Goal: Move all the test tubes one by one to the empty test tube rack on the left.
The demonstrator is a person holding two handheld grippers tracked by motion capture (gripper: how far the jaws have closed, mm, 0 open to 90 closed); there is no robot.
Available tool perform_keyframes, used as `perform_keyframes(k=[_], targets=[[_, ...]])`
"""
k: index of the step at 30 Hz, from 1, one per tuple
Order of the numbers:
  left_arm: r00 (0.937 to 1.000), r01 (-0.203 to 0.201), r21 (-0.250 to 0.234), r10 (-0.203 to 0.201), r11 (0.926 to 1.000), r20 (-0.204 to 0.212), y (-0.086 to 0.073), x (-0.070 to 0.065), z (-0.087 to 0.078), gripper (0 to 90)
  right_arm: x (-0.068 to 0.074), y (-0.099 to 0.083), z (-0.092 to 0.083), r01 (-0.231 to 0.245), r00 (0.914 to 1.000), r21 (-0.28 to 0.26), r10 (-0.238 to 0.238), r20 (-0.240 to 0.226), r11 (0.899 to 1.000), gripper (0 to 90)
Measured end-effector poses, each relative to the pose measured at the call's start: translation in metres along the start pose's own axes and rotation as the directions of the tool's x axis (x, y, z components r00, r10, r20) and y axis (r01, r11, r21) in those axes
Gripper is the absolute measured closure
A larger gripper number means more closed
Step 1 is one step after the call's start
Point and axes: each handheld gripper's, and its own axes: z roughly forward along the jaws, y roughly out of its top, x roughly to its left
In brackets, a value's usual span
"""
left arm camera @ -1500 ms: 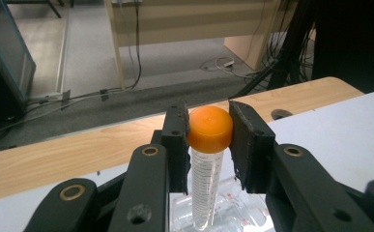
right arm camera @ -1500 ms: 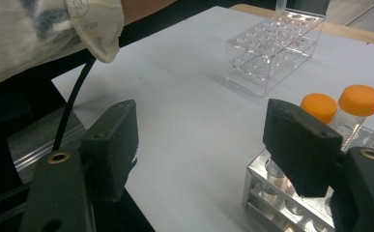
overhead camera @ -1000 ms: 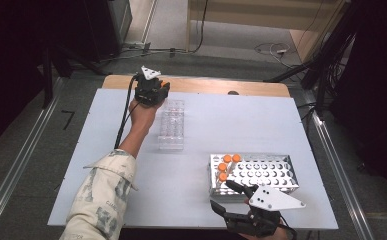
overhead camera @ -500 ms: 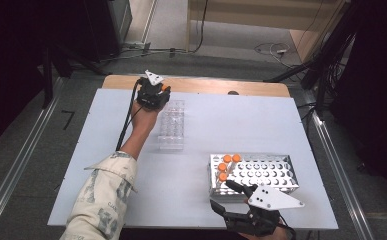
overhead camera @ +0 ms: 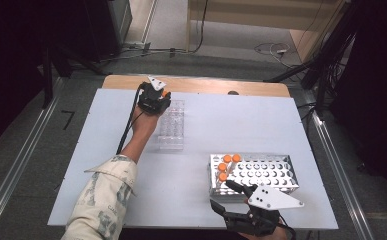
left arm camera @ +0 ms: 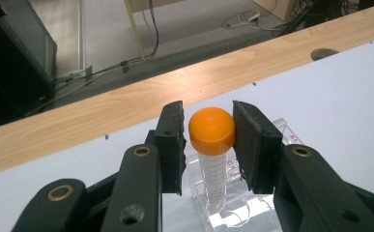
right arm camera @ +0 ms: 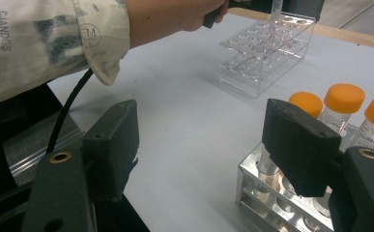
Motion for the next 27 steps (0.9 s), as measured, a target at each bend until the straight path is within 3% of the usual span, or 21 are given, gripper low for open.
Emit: perform_keyframes(k=[5, 12, 15, 20, 27], targets=[[0.9993, 0.03, 0.002, -0.03, 0.9995, 0.022, -0.001, 0.004, -0.001, 60.3, 0.0, -0.001, 0.001, -0.003, 1.0, 0.004, 0.003, 0.001, 1.0, 27.8], [0.9974, 0.068, 0.0, -0.068, 0.9977, 0.027, -0.001, 0.011, -0.009, 39.1, 0.0, 0.0, -0.001, -0.003, 1.0, -0.003, 0.003, 0.001, 1.0, 27.8], [0.9961, 0.08, -0.007, -0.08, 0.9968, 0.038, -0.001, 0.012, -0.018, 33.5, 0.0, 0.0, -0.002, -0.004, 1.0, -0.004, 0.004, 0.005, 1.0, 27.8], [0.9906, 0.121, -0.035, -0.118, 0.9921, 0.07, -0.005, 0.013, -0.038, 31.4, -0.004, -0.001, -0.004, -0.009, 0.9997, -0.008, 0.009, 0.021, 1.0, 27.8], [0.988, 0.123, -0.083, -0.114, 0.9889, 0.103, -0.017, 0.011, -0.068, 28.3, -0.012, -0.004, -0.008, -0.019, 0.9973, -0.015, 0.02, 0.07, 1.0, 28.1]])
